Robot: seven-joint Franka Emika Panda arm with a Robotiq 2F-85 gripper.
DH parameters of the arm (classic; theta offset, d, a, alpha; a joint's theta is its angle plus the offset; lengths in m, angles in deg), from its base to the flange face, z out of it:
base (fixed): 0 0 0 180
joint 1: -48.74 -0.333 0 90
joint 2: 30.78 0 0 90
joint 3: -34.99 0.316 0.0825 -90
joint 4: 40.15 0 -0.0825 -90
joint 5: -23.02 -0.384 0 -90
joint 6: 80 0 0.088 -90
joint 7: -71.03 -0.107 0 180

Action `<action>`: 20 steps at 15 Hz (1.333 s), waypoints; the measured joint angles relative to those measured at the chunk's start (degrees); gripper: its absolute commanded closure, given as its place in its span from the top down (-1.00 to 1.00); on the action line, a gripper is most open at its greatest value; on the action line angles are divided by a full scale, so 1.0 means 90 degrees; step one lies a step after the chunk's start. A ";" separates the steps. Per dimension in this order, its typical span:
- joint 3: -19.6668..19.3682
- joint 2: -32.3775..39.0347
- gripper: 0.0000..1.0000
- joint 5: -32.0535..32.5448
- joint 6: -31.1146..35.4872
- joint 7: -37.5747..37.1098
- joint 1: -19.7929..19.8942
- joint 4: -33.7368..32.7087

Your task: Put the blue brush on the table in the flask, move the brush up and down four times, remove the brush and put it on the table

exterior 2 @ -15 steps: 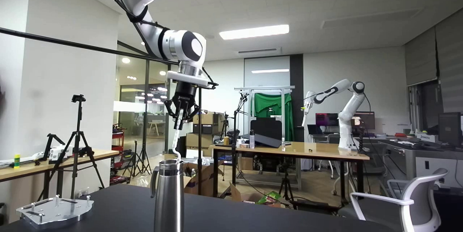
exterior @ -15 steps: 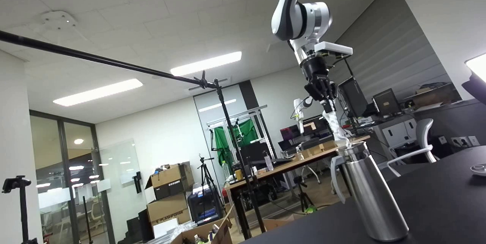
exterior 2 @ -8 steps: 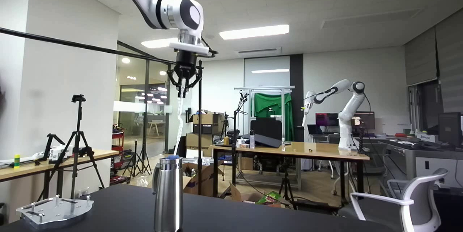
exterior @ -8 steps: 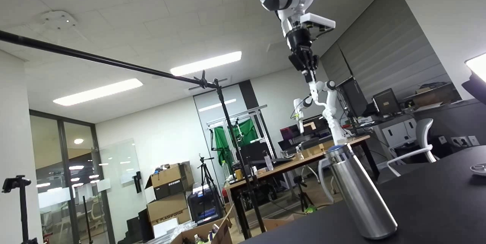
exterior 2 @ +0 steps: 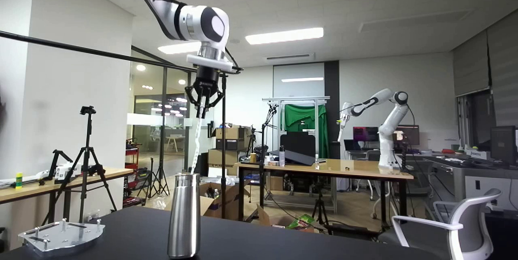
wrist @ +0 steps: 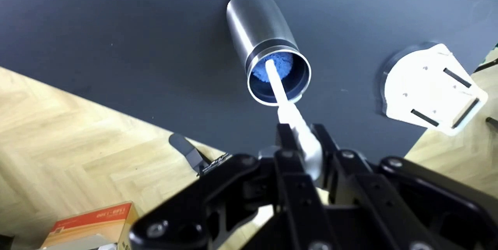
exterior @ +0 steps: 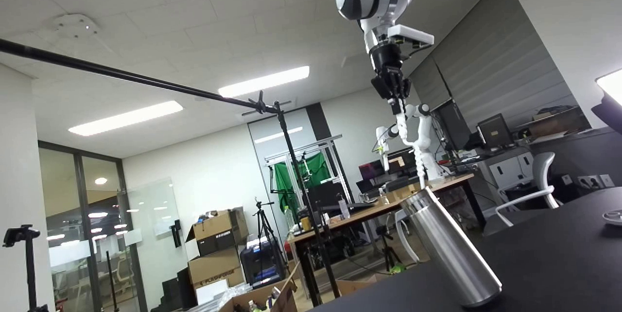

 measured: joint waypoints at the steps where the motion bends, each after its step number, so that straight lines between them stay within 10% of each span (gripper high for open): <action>1: 0.0000 0.0071 -0.92 0.0000 0.0046 0.0000 0.0000 0.0149; 20: 0.0039 0.0136 -0.92 0.0130 -0.0079 0.0022 -0.0031 0.0408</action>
